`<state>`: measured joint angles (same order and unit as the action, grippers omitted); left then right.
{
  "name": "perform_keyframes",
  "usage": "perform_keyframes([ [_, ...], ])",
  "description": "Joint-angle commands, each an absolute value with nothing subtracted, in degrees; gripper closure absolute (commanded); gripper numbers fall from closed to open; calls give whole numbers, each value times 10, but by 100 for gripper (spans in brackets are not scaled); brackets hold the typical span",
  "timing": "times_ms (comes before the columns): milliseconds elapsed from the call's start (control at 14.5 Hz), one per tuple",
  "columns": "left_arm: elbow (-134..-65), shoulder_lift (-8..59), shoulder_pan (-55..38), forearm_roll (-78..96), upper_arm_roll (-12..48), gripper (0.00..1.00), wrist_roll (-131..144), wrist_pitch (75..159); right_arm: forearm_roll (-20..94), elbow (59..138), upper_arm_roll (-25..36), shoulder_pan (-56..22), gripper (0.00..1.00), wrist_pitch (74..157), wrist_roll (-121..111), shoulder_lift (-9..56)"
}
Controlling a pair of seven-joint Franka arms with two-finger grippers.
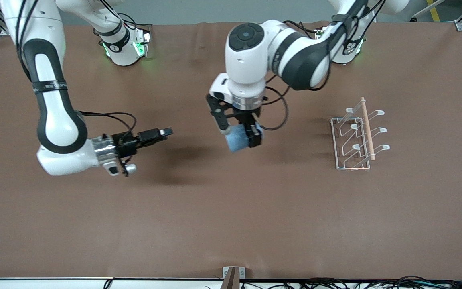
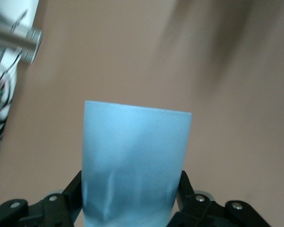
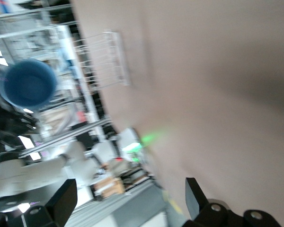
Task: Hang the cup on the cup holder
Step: 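Carry the cup with the left gripper while the right gripper releases, withdraws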
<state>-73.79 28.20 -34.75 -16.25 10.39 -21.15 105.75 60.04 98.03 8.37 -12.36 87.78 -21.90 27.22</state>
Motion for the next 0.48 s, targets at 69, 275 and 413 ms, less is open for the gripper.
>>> perform_keyframes([
  [69,-744,269,-269,-227,106,77,-337,975,410,1002,125,-120,0,927,-210,198],
  [275,-761,270,-218,-319,106,78,-437,906,259,997,151,-119,0,955,-207,153],
  [413,-786,269,-209,-412,106,78,-470,880,190,963,178,-119,0,954,-207,149],
])
